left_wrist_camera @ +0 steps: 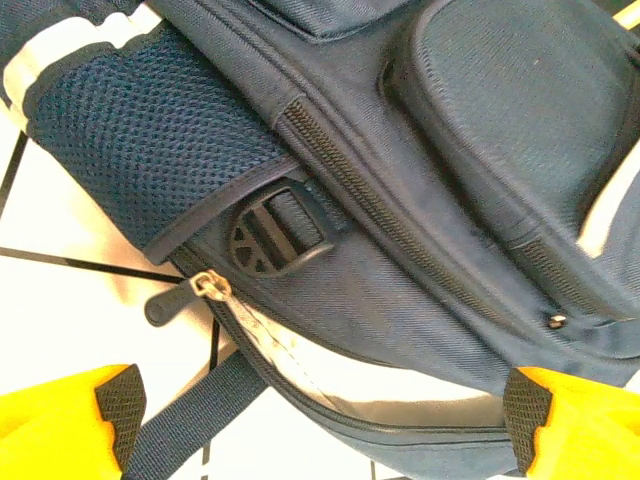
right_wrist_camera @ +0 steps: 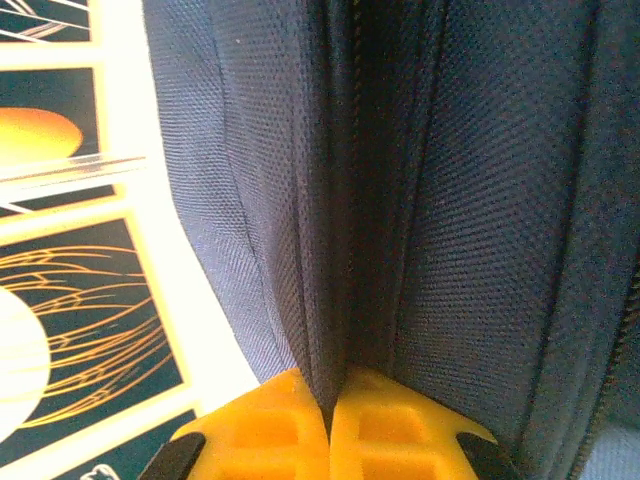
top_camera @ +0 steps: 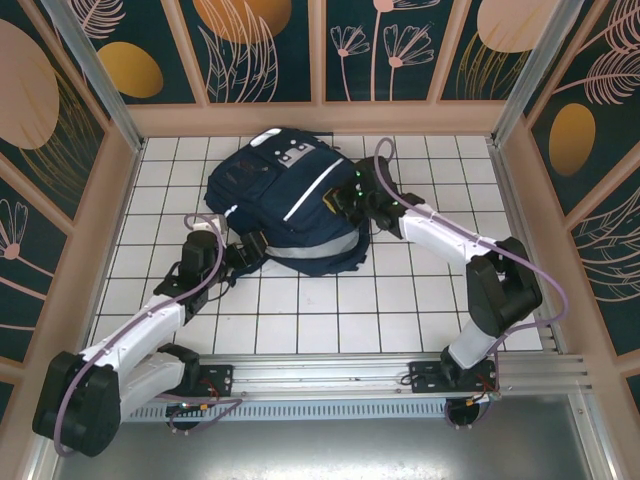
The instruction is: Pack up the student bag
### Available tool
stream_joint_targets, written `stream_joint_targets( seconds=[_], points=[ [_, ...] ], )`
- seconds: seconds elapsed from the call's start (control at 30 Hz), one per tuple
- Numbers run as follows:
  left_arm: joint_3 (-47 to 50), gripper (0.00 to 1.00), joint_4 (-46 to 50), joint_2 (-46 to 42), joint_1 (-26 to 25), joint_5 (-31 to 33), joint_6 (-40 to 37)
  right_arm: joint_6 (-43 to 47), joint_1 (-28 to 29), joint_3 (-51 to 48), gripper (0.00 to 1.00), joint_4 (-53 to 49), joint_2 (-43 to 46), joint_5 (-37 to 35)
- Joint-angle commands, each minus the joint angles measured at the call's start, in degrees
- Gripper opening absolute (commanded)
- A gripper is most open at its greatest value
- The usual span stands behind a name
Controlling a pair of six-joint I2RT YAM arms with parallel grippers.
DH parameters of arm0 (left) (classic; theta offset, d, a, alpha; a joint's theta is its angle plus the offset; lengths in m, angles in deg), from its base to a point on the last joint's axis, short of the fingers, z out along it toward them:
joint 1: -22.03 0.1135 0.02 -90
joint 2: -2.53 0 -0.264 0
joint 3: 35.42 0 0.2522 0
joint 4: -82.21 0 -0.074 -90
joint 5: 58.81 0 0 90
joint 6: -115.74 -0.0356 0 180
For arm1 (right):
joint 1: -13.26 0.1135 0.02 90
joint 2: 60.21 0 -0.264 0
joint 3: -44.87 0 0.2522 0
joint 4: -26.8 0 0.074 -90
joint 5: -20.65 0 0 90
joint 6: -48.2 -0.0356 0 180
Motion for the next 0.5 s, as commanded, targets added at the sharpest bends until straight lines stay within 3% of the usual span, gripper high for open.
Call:
stream_joint_targets(
  seconds=[0.0,0.17,0.3,0.47],
  points=[
    [2.47,0.92,-9.83,2.95,0.21,-0.08,-0.72,-0.26,-0.81,7.33,0.00,-0.49,2.56,0.79],
    [2.30,0.83,-18.01,12.59,0.15,-2.40,-2.09,-0.42,-4.90,10.46,0.00,-3.04,1.81,4.60],
    [-1.08,0.81,-18.44,20.91,0.21,-5.10,-5.76,0.12,-6.13,12.30,0.00,-4.37,1.03,6.68],
    [-2.02,0.80,-18.65,22.95,0.12,-4.05,-8.45,1.30,-7.21,13.00,0.00,-5.46,0.58,8.57]
  ],
)
